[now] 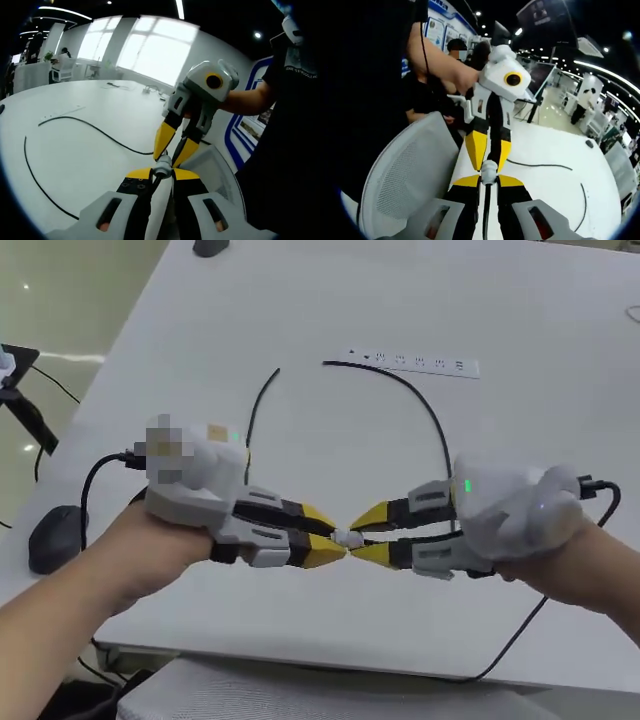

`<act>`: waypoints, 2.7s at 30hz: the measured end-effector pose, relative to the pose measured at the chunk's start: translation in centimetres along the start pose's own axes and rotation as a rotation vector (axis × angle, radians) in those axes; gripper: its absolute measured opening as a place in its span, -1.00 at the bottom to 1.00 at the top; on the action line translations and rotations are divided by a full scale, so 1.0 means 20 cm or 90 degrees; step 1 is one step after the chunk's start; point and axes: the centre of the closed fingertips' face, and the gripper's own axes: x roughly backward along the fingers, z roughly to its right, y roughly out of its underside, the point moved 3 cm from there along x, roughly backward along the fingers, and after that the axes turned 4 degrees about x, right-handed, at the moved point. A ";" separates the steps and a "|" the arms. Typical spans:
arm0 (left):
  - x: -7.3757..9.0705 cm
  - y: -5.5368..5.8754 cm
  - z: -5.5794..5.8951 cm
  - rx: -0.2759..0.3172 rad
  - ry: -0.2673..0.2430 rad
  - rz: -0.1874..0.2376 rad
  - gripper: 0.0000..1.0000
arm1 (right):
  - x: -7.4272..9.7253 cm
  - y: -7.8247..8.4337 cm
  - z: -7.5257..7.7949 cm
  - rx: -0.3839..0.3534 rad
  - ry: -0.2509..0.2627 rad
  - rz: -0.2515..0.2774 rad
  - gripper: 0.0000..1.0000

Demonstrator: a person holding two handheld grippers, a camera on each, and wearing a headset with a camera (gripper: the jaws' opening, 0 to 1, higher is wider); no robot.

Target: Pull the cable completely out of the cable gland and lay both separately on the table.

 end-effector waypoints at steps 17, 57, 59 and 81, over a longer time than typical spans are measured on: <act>-0.01 -0.01 -0.01 0.017 -0.007 0.004 -0.70 | 0.00 0.03 0.02 -0.033 0.005 0.010 -0.84; -0.04 -0.05 0.02 -0.097 -0.015 -0.012 -0.70 | 0.06 0.05 0.03 -0.594 -0.217 0.153 -0.83; -0.05 -0.05 0.01 -0.092 -0.014 -0.013 -0.70 | 0.06 0.05 0.03 -0.560 -0.205 0.152 -0.84; -0.04 -0.04 0.00 -0.052 -0.010 -0.001 -0.70 | 0.05 0.03 0.01 -0.020 0.008 0.009 -0.85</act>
